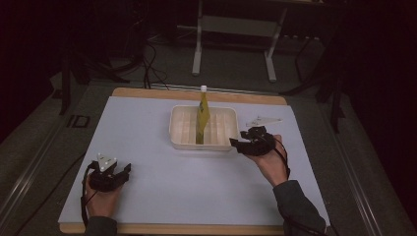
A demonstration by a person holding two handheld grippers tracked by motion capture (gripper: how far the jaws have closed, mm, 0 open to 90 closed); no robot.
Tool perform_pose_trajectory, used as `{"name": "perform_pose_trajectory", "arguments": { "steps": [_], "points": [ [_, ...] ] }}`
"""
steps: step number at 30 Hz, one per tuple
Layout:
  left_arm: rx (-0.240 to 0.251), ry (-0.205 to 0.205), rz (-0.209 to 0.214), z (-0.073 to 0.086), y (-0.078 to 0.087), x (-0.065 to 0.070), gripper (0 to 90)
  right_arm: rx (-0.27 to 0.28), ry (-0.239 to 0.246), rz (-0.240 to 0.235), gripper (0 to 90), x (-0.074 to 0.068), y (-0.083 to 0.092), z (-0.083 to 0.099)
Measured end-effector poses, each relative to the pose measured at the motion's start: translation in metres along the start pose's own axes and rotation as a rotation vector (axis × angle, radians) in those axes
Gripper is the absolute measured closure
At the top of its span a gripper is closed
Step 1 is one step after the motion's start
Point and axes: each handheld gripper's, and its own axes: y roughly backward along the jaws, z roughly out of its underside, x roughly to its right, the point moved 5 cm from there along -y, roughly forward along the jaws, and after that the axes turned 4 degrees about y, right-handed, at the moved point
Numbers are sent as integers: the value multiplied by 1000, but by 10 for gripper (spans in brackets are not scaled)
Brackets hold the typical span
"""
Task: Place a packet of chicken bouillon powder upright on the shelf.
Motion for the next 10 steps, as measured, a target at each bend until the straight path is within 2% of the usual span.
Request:
{"name": "perform_pose_trajectory", "arguments": {
  "steps": [5,10],
  "points": [
    [8,0,3,0,1,0,455,-13,-61,1,465,8,-7,23],
    [4,0,-9,-1,1,0,451,-22,-121,25,467,22,-9,47]
  ]
}}
